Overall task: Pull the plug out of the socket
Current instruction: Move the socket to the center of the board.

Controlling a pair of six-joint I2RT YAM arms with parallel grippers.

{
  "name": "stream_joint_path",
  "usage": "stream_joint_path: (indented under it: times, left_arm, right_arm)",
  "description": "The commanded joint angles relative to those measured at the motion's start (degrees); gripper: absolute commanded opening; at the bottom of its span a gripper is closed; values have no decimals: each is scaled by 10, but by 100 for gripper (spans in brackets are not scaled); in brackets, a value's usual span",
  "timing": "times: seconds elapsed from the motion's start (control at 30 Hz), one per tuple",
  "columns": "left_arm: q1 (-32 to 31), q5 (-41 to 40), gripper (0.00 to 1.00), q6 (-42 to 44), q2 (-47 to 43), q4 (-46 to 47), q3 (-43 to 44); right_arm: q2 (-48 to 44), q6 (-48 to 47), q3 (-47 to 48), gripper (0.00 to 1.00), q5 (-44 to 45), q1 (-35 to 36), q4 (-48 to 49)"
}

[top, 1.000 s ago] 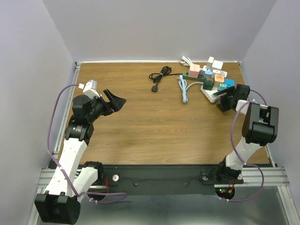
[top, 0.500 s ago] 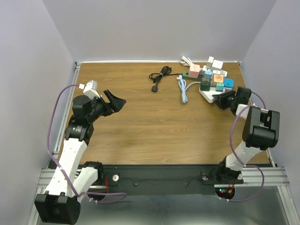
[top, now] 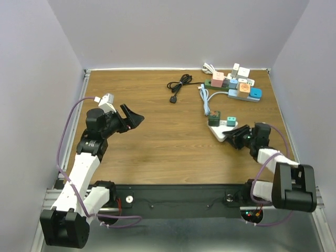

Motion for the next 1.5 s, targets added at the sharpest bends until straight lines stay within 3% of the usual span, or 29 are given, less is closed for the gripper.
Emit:
stream_joint_path:
  times: [0.0,0.23,0.43,0.63,0.83,1.1,1.13,1.2,1.23,1.47]
  left_arm:
    - [-16,24,95,8,20,37,-17]
    - [-91,-44,98,-6,85,28,4]
    - [-188,-153,99,-39,174,-28,85]
    - [-247,-233,99,-79,247,-73,162]
    - [-255,-298,99,-91,293,-149,194]
    - [-255,-336,99,-107,313,-174,169]
    - [-255,-338,99,-107,314,-174,166]
    - [-255,-339,99,-105,319,-174,169]
    - [-255,-339,99,-104,322,-174,169]
    - [-255,-354,99,-102,338,-176,165]
  right_arm:
    - [-46,6,-40,0,7,103,-72]
    - [-27,48,-28,0,70,238,-64]
    - [76,81,51,1,140,348,-33]
    - [170,126,134,0,238,459,-18]
    - [206,169,165,0,316,521,-17]
    - [237,201,177,0,344,574,-17]
    - [241,206,176,3,341,579,-17]
    - [251,213,174,20,338,599,-17]
    - [254,218,173,36,335,605,-17]
    - [239,215,166,72,322,631,-19]
